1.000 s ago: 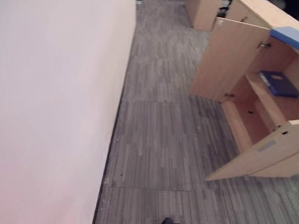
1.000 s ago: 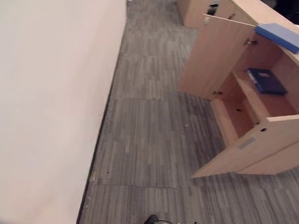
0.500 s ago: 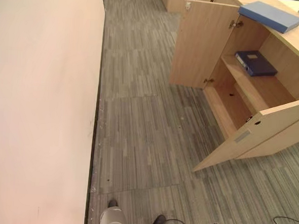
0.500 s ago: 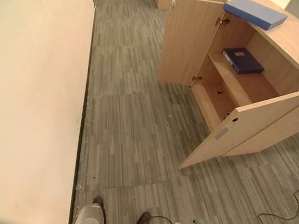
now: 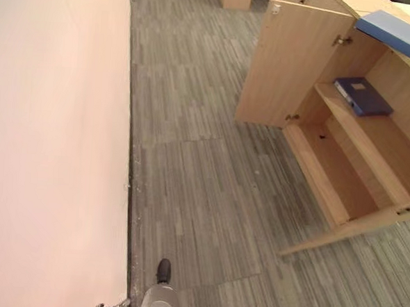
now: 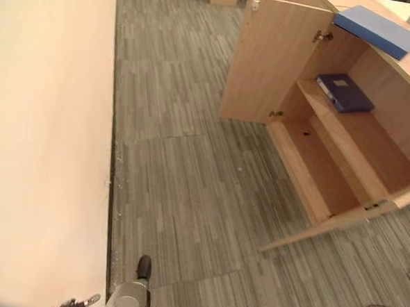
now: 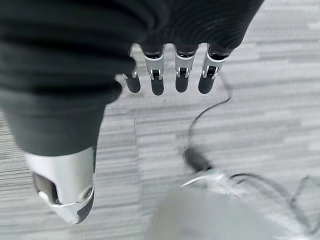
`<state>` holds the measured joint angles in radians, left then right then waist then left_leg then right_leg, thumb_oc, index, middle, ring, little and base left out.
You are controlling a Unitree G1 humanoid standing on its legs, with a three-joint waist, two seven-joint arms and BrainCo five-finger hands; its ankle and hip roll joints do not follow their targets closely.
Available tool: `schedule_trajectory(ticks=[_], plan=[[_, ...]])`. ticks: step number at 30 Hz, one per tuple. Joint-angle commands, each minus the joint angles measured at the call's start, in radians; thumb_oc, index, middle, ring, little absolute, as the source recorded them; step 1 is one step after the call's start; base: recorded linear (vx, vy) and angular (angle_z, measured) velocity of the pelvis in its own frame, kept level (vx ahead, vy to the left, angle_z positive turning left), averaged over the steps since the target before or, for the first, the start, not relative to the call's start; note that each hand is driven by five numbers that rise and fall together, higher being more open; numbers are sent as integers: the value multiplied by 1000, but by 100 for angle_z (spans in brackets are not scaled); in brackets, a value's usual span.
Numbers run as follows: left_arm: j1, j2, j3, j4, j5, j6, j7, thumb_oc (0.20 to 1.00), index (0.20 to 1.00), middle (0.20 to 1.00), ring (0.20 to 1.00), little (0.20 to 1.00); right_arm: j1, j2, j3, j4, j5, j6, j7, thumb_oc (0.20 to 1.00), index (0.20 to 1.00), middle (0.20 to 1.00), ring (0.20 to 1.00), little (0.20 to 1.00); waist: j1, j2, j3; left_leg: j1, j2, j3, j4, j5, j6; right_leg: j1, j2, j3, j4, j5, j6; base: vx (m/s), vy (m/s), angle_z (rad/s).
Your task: Put the empty folder in the office cabinet
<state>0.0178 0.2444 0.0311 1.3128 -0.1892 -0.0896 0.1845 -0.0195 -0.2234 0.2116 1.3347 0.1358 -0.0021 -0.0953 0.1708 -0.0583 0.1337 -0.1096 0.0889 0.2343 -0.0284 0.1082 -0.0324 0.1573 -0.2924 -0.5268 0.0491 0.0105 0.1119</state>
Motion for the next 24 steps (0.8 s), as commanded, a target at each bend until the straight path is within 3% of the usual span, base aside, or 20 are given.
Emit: schedule_trajectory(ticks=[1,3,6,7,10,12,13,14,18,21,24], plan=[[30,35,-28,35,1,7,6,1000,1000,1000,1000,1000,-25,-56,-9,-33,2,11,10,1000,1000,1000,1000,1000,8,31,1,-80,-29,-90,128,-96,6,-28,-195,4,168,141,57,178,417,-14],[31,58,-40,26,19,12,2,1000,1000,1000,1000,1000,-28,-54,1,-61,12,0,12,1000,1000,1000,1000,1000,-17,37,8,-17,-67,-79,85,-108,33,-80,-219,11,281,178,42,205,418,6],[31,73,-43,8,27,9,0,1000,1000,1000,1000,1000,-35,-48,22,-76,12,-4,16,1000,1000,1000,1000,1000,-32,42,15,32,-79,-69,36,-108,39,-118,-192,-9,308,143,32,150,233,1],[28,75,-44,0,29,9,-1,1000,1000,1000,1000,1000,-41,-47,32,-79,8,-4,19,1000,1000,1000,1000,1000,-38,47,19,49,-81,-68,21,-108,40,-144,-163,-20,307,116,26,102,128,-4],[22,74,-40,-16,26,6,-8,1000,1000,1000,1000,1000,-70,-44,51,-81,2,-9,17,1000,1000,1000,1000,1000,-54,56,47,99,-93,-72,1,-113,39,-241,-18,-15,238,54,15,151,121,-2],[26,60,-45,-6,38,9,-22,1000,1000,1000,1000,1000,-80,-41,55,-68,3,-14,13,1000,1000,1000,1000,1000,-65,33,62,147,-126,-77,1,-146,37,-289,109,-30,99,68,36,216,55,-6],[26,60,-45,-6,38,9,-22,1000,1000,1000,1000,1000,-80,-41,55,-68,3,-14,13,1000,1000,1000,1000,1000,-65,34,62,148,-124,-77,1,-147,36,-285,113,-31,93,70,36,324,35,-2],[31,58,-47,19,65,14,-34,1000,1000,1000,1000,1000,-78,-41,50,-53,10,-15,13,1000,1000,1000,1000,1000,-74,11,57,183,-145,-87,-7,-169,37,-300,171,-50,7,105,52,268,13,39],[36,55,-50,37,102,21,-48,1000,1000,1000,1000,1000,-27,-43,36,-44,14,-17,13,1000,1000,1000,1000,1000,-104,-17,29,242,-177,-112,-18,-219,43,-317,230,-88,-97,157,66,346,2,38],[33,57,-60,31,123,23,-50,1000,1000,1000,1000,1000,-14,-46,27,-45,10,-13,13,1000,1000,1000,1000,1000,-117,-16,17,283,-183,-111,-28,-245,45,-326,232,-146,-120,171,73,343,-26,5],[37,50,-70,27,132,23,-55,1000,1000,1000,1000,1000,9,-45,25,-28,11,-12,14,1000,1000,1000,1000,1000,-122,-10,-16,319,-177,-98,-24,-284,45,-295,241,-135,-123,116,26,365,-48,2]])
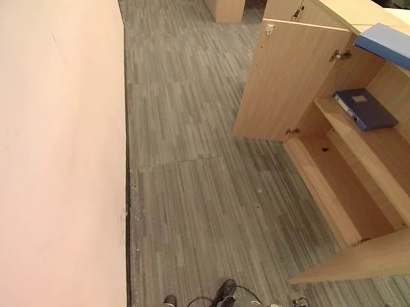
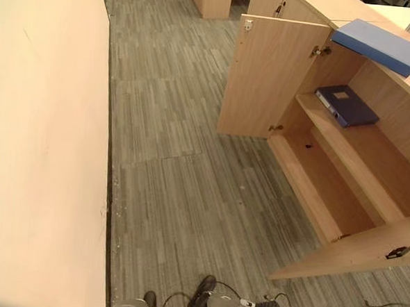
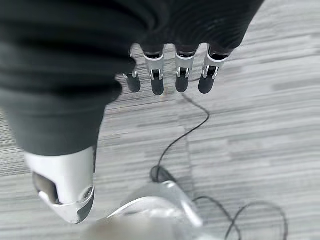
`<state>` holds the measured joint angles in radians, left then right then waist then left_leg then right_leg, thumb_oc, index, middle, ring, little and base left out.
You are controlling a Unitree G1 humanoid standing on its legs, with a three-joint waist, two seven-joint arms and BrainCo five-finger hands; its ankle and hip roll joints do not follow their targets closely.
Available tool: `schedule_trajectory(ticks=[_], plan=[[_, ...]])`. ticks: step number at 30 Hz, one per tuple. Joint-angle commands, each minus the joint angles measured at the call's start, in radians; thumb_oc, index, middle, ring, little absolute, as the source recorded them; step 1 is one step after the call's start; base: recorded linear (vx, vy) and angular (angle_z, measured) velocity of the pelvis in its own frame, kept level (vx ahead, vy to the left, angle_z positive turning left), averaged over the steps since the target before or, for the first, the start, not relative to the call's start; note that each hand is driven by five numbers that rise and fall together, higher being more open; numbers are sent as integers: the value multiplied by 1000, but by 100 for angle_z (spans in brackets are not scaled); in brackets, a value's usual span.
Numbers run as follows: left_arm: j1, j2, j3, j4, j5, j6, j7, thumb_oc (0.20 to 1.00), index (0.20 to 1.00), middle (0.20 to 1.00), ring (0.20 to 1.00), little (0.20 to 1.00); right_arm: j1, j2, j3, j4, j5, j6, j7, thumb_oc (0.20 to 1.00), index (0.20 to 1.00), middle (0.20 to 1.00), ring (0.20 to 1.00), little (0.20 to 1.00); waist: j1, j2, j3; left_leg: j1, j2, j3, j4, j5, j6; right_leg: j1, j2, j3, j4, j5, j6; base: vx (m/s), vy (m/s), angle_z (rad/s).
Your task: Put the empty folder in the office cabinet
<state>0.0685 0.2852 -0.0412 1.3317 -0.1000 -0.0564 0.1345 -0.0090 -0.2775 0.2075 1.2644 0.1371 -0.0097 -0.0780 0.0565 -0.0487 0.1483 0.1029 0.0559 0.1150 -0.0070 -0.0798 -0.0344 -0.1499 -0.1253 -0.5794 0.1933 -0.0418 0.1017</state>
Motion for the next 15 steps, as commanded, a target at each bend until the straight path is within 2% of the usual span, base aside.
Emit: schedule_trajectory(ticks=[1,2,3,4,5,8,9,10,11,12,13,15], plan=[[-12,7,4,7,37,-10,-4,1000,1000,1000,1000,1000,-4,6,25,46,12,-4,-4,1000,1000,1000,1000,1000,-7,-13,-37,116,-134,31,-39,-107,40,18,76,-82,-257,154,27,332,-49,-9],[-13,5,4,6,30,-11,-1,1000,1000,1000,1000,1000,-5,7,21,52,17,-4,-5,1000,1000,1000,1000,1000,-11,-7,-41,118,-121,37,-23,-120,32,19,79,-77,-248,140,17,426,-118,-25],[-21,0,0,7,19,-12,3,1000,1000,1000,1000,1000,-1,10,11,72,29,-7,-5,1000,1000,1000,1000,1000,-23,-1,-55,116,-84,78,54,-143,2,40,80,-77,-236,123,7,330,-108,-30],[-21,0,0,8,19,-12,3,1000,1000,1000,1000,1000,-1,10,11,73,29,-8,-5,1000,1000,1000,1000,1000,-22,0,-55,113,-82,79,61,-147,1,40,81,-77,-236,122,7,329,-133,-35],[-22,0,2,7,10,-15,4,1000,1000,1000,1000,1000,-2,10,4,78,39,-9,-4,1000,1000,1000,1000,1000,-28,0,-59,105,-59,104,119,-134,-18,57,84,-75,-237,126,9,216,-109,-30],[-21,2,2,-9,-17,-20,7,1000,1000,1000,1000,1000,-9,12,3,80,63,-12,-9,1000,1000,1000,1000,1000,-28,-7,-45,14,17,151,420,-37,-70,123,109,-47,-255,117,-13,307,-198,-13],[-32,2,-2,-26,-36,-24,13,1000,1000,1000,1000,1000,-19,4,4,76,72,-13,-14,1000,1000,1000,1000,1000,-17,-16,-20,-83,84,172,626,60,-95,167,127,-32,-279,84,-47,185,-198,-26],[-33,2,-2,-26,-36,-24,13,1000,1000,1000,1000,1000,-20,4,3,76,72,-13,-14,1000,1000,1000,1000,1000,-16,-14,-19,-87,89,171,634,58,-97,166,131,-31,-279,83,-49,182,-169,-54],[-33,1,-4,-31,-41,-24,12,1000,1000,1000,1000,1000,-25,2,6,76,70,-10,-17,1000,1000,1000,1000,1000,-14,-19,-13,-116,130,199,659,71,-87,178,128,-19,-281,67,-58,130,-38,-63],[-33,0,-5,-34,-42,-23,14,1000,1000,1000,1000,1000,-31,0,8,74,68,-10,-21,1000,1000,1000,1000,1000,-9,-28,-4,-156,153,216,669,58,-66,193,117,-4,-281,56,-60,133,-28,-74],[-33,0,-5,-34,-42,-23,14,1000,1000,1000,1000,1000,-31,1,8,75,68,-10,-21,1000,1000,1000,1000,1000,-7,-27,-4,-158,156,218,674,54,-66,191,120,-1,-281,56,-61,113,9,-65],[-32,-2,-12,-37,-35,-27,17,1000,1000,1000,1000,1000,-38,-6,17,67,61,-13,-23,1000,1000,1000,1000,1000,13,-43,14,-262,151,191,636,10,-28,208,100,49,-281,42,-56,118,66,-38]])
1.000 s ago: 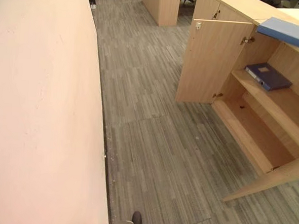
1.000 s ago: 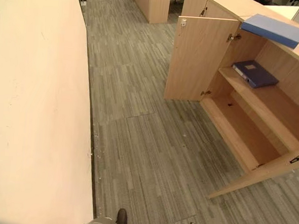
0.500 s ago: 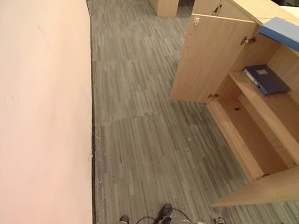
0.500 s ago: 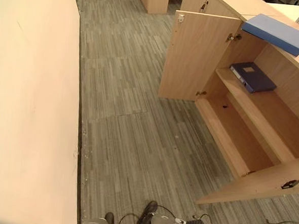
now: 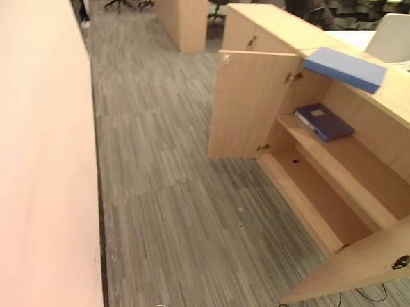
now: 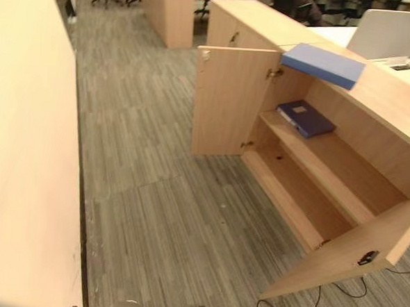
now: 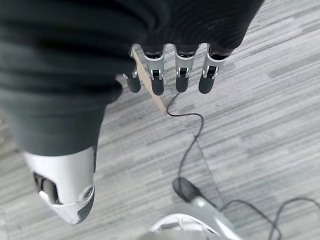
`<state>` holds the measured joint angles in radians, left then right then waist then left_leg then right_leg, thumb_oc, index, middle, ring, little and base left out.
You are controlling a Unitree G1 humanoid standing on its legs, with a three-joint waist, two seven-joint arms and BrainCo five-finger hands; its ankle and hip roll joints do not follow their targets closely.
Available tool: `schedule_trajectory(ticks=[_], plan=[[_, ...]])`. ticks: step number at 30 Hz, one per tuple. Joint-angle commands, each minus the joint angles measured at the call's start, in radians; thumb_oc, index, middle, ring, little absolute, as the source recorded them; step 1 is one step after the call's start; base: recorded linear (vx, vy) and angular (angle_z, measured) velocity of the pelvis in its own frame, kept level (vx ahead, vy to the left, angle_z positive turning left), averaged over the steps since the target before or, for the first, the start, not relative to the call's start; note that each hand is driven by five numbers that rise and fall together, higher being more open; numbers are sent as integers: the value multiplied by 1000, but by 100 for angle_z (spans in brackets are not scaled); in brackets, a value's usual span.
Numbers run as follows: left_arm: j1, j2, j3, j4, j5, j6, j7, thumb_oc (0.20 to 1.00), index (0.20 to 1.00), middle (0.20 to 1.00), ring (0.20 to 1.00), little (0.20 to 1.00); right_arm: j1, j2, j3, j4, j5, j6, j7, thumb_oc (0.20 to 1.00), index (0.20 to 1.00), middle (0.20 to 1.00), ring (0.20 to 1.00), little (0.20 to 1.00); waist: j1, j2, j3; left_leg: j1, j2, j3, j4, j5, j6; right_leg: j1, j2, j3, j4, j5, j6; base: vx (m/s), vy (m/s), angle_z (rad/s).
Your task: Put the empty folder in the office cabinet
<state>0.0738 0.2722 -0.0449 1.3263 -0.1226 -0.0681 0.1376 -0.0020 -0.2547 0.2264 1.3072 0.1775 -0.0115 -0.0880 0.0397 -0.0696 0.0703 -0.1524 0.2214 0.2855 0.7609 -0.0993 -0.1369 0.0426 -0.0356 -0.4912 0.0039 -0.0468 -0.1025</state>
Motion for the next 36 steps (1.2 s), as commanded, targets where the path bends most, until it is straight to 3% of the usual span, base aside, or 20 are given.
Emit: schedule_trajectory(ticks=[1,2,3,4,5,8,11,14,17,18,20,23,24,26,28,31,32,33,34,36], plan=[[-38,10,-9,-31,-15,-16,14,1000,1000,1000,1000,1000,-49,-31,3,22,16,-12,-13,1000,1000,1000,1000,1000,37,-23,93,-20,-24,0,-194,24,81,18,4,-15,-91,48,156,150,146,-25],[-39,9,-9,-29,-17,-18,15,1000,1000,1000,1000,1000,-51,-35,9,22,10,-13,-13,1000,1000,1000,1000,1000,46,-24,94,-24,-37,-28,-273,21,83,21,-4,8,-91,45,163,347,314,-79],[-45,7,-13,-25,-24,-23,24,1000,1000,1000,1000,1000,-47,-43,24,21,-6,-18,-16,1000,1000,1000,1000,1000,69,-2,96,-35,-37,-175,-597,160,41,53,-3,63,-91,23,173,300,251,-83],[-45,6,-13,-25,-24,-23,24,1000,1000,1000,1000,1000,-47,-43,24,21,-6,-18,-16,1000,1000,1000,1000,1000,69,-3,97,-28,-38,-174,-609,167,39,55,-3,63,-91,22,172,281,265,-94],[-48,5,-15,-23,-27,-25,25,1000,1000,1000,1000,1000,-46,-45,22,21,-9,-20,-18,1000,1000,1000,1000,1000,71,4,101,-52,-25,-210,-677,231,36,60,-6,73,-91,23,167,130,140,-61],[-53,1,-21,-9,-39,-24,24,1000,1000,1000,1000,1000,-35,-46,18,35,-25,-14,-22,1000,1000,1000,1000,1000,73,34,108,-81,27,-334,-847,313,-9,93,12,158,-91,-11,167,258,269,-70],[-50,-5,-18,-2,-54,-28,27,1000,1000,1000,1000,1000,-32,-54,15,45,-39,-9,-27,1000,1000,1000,1000,1000,82,61,100,-68,36,-464,-845,316,-33,114,13,222,-90,-28,181,211,276,-113],[-41,-19,-24,8,-50,-29,24,1000,1000,1000,1000,1000,-34,-63,-2,46,-37,-9,-22,1000,1000,1000,1000,1000,75,98,73,-30,28,-513,-831,296,-45,114,-28,269,-75,-28,213,269,528,-114],[-58,-14,-39,11,-44,-32,27,1000,1000,1000,1000,1000,-38,-66,-23,49,-39,1,-21,1000,1000,1000,1000,1000,60,96,63,-49,-27,-481,-734,224,-32,108,-122,276,-66,-3,259,187,469,-65],[-58,-13,-39,11,-44,-32,27,1000,1000,1000,1000,1000,-38,-66,-24,49,-39,1,-21,1000,1000,1000,1000,1000,61,95,63,-51,-28,-480,-731,222,-31,107,-123,276,-66,-4,260,187,505,-28],[-81,9,-72,-9,-20,-39,23,1000,1000,1000,1000,1000,-38,-61,-34,44,-41,10,-9,1000,1000,1000,1000,1000,49,85,43,-65,-95,-405,-674,154,20,66,-241,273,8,50,294,204,581,-7],[-91,23,-77,-28,-9,-34,20,1000,1000,1000,1000,1000,-44,-60,-38,36,-44,18,-8,1000,1000,1000,1000,1000,48,85,38,-44,-137,-359,-681,141,57,22,-302,267,95,89,279,168,505,-19],[-86,34,-76,-35,4,-30,14,1000,1000,1000,1000,1000,-41,-59,-37,21,-46,21,-3,1000,1000,1000,1000,1000,51,90,36,-2,-182,-315,-699,122,103,-8,-374,215,194,155,246,282,689,-24],[-84,38,-76,-39,6,-28,13,1000,1000,1000,1000,1000,-40,-58,-35,12,-48,22,-2,1000,1000,1000,1000,1000,56,90,40,29,-199,-290,-711,112,116,-7,-413,159,231,176,232,177,435,-32],[-77,54,-70,-38,20,-18,10,1000,1000,1000,1000,1000,-34,-53,-20,-5,-60,21,-1,1000,1000,1000,1000,1000,75,93,58,96,-206,-244,-731,70,121,-1,-465,22,316,174,232,136,339,-52],[-74,58,-55,-34,21,-16,5,1000,1000,1000,1000,1000,-54,-47,5,-15,-70,12,4,1000,1000,1000,1000,1000,83,80,73,126,-212,-187,-731,53,129,-18,-385,-76,309,94,224,63,241,-81],[-66,52,-45,-33,12,-17,5,1000,1000,1000,1000,1000,-76,-41,31,-17,-80,8,7,1000,1000,1000,1000,1000,88,72,86,141,-227,-156,-738,56,134,-68,-288,-112,290,54,228,28,130,-76],[-66,52,-44,-33,12,-17,5,1000,1000,1000,1000,1000,-77,-40,32,-16,-79,8,7,1000,1000,1000,1000,1000,90,72,86,142,-224,-154,-739,55,132,-69,-284,-110,288,53,225,62,108,-100],[-61,44,-43,-28,15,-17,1,1000,1000,1000,1000,1000,-94,-38,51,-14,-81,3,8,1000,1000,1000,1000,1000,80,63,96,164,-242,-148,-754,60,133,-118,-190,-72,237,45,231,81,22,-63],[-63,37,-50,-21,26,-16,-5,1000,1000,1000,1000,1000,-95,-34,55,-13,-68,-4,8,1000,1000,1000,1000,1000,64,53,108,188,-254,-149,-770,59,133,-144,-107,-5,172,43,227,119,9,-25]])
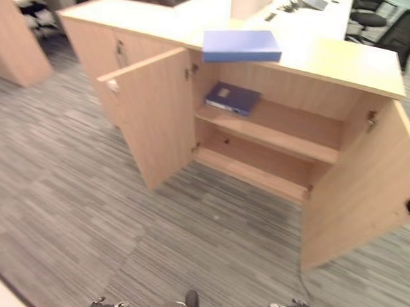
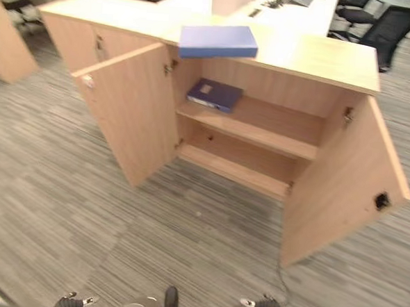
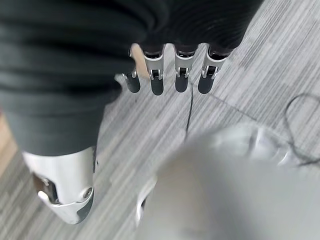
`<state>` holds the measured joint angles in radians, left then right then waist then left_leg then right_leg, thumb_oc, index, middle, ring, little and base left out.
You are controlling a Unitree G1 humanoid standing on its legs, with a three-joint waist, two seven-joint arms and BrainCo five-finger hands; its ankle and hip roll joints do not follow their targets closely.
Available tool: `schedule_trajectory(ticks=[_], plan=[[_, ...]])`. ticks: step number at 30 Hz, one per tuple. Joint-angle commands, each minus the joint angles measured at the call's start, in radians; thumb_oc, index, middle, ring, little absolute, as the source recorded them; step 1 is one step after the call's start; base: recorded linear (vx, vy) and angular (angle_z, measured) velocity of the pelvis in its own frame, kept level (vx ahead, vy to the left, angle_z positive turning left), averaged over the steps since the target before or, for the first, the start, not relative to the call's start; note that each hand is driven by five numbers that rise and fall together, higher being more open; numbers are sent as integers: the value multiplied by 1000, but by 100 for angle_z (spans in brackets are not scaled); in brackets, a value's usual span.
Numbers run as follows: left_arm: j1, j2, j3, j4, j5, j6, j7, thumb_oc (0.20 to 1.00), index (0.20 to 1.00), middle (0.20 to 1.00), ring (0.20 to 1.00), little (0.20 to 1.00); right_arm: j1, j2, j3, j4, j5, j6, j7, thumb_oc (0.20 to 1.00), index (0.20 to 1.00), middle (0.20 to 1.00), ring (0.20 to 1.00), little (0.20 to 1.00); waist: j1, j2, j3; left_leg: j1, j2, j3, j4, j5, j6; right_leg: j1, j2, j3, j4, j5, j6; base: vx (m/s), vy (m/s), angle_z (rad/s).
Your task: Put the empty folder in the office cabinet
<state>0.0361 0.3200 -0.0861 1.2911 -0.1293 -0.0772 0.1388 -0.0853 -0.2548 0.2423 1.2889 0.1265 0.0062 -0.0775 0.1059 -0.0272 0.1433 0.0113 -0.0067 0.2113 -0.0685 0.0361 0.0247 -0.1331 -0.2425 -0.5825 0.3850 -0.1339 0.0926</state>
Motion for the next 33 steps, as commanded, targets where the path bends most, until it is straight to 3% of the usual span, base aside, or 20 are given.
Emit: schedule_trajectory(ticks=[1,3,6,9,11,13,16,17,18,20,21,23,25,26,28,31,32,33], plan=[[-21,-20,-11,15,33,-11,-11,1000,1000,1000,1000,1000,-9,-35,35,7,-7,-22,-2,1000,1000,1000,1000,1000,-7,8,31,30,-29,-73,52,-77,-29,49,115,100,-252,136,34,118,-27,-5],[-13,-34,-22,14,41,-12,-17,1000,1000,1000,1000,1000,7,-35,38,13,-3,-25,-9,1000,1000,1000,1000,1000,-9,3,17,33,-29,-67,40,-77,-32,86,143,104,-316,128,9,91,-44,-7],[-10,-40,-28,-1,37,-15,-24,1000,1000,1000,1000,1000,26,-37,38,25,-2,-27,-11,1000,1000,1000,1000,1000,-16,-8,-2,12,-15,-52,92,-105,-44,121,167,102,-374,126,0,105,-117,2],[-10,-41,-33,-28,22,-21,-28,1000,1000,1000,1000,1000,28,-46,33,39,5,-26,-13,1000,1000,1000,1000,1000,-8,-26,16,-85,23,-43,335,-172,-68,160,169,118,-400,121,-14,32,-131,3],[-15,-41,-29,-45,2,-24,-22,1000,1000,1000,1000,1000,18,-56,31,39,13,-27,-17,1000,1000,1000,1000,1000,11,-26,38,-171,40,-68,520,-124,-97,178,171,129,-397,113,-39,-22,-86,4],[-18,-41,-26,-57,-4,-31,1,1000,1000,1000,1000,1000,14,-59,32,44,17,-25,-23,1000,1000,1000,1000,1000,18,-23,45,-208,77,-89,580,-90,-108,195,178,131,-406,102,-47,10,-24,1],[-6,-36,-9,-60,-7,-31,20,1000,1000,1000,1000,1000,17,-63,36,44,12,-26,-31,1000,1000,1000,1000,1000,26,-39,41,-178,153,-83,464,-92,-89,209,165,152,-421,102,-31,74,49,-32],[-6,-36,-9,-60,-7,-31,20,1000,1000,1000,1000,1000,17,-63,36,44,12,-26,-31,1000,1000,1000,1000,1000,26,-39,42,-178,153,-82,463,-92,-89,209,165,153,-421,102,-31,68,154,-16],[-7,-31,-5,-57,-7,-31,26,1000,1000,1000,1000,1000,16,-68,28,39,11,-28,-31,1000,1000,1000,1000,1000,18,-44,28,-136,212,-104,261,-4,-98,198,146,157,-430,110,-16,59,204,-9],[-11,-35,-3,-53,-21,-32,26,1000,1000,1000,1000,1000,20,-83,19,31,1,-27,-35,1000,1000,1000,1000,1000,7,-18,21,-120,297,-124,101,115,-139,196,128,176,-421,94,2,77,252,-11],[-11,-35,-3,-53,-21,-32,26,1000,1000,1000,1000,1000,20,-83,19,31,1,-27,-35,1000,1000,1000,1000,1000,7,-18,22,-117,298,-123,97,117,-140,197,129,177,-421,93,2,74,244,-10],[-17,-41,-3,-58,-38,-40,35,1000,1000,1000,1000,1000,23,-106,6,27,-15,-24,-41,1000,1000,1000,1000,1000,-6,17,17,-137,357,-155,-14,181,-171,197,98,192,-409,77,26,102,360,-14],[-25,-48,-7,-62,-48,-44,48,1000,1000,1000,1000,1000,27,-131,-6,35,-38,-15,-44,1000,1000,1000,1000,1000,-20,54,14,-183,387,-180,-19,192,-207,200,51,200,-388,69,50,170,575,-16],[-23,-56,-5,-59,-52,-49,54,1000,1000,1000,1000,1000,36,-133,-15,45,-52,-8,-37,1000,1000,1000,1000,1000,-24,87,-6,-168,393,-180,-19,194,-222,206,18,204,-378,81,76,267,664,-17],[-15,-62,-4,-43,-52,-43,41,1000,1000,1000,1000,1000,41,-129,-33,66,-58,4,-32,1000,1000,1000,1000,1000,-24,101,-36,-150,365,-180,-19,163,-235,219,-17,193,-388,109,99,292,556,-11],[-15,-48,-28,-13,-13,-36,20,1000,1000,1000,1000,1000,52,-102,-59,73,-53,13,-21,1000,1000,1000,1000,1000,-18,64,-52,-132,292,-149,17,100,-204,244,-124,179,-386,189,141,284,537,6],[-16,-27,-31,-21,-5,-30,14,1000,1000,1000,1000,1000,44,-90,-54,57,-48,16,-15,1000,1000,1000,1000,1000,-14,36,-41,-138,225,-123,75,41,-157,210,-206,191,-323,284,145,186,506,8],[-17,-27,-31,-21,-5,-30,14,1000,1000,1000,1000,1000,44,-89,-54,57,-48,16,-15,1000,1000,1000,1000,1000,-14,34,-44,-143,222,-123,76,41,-155,206,-208,191,-323,285,146,152,560,7]])
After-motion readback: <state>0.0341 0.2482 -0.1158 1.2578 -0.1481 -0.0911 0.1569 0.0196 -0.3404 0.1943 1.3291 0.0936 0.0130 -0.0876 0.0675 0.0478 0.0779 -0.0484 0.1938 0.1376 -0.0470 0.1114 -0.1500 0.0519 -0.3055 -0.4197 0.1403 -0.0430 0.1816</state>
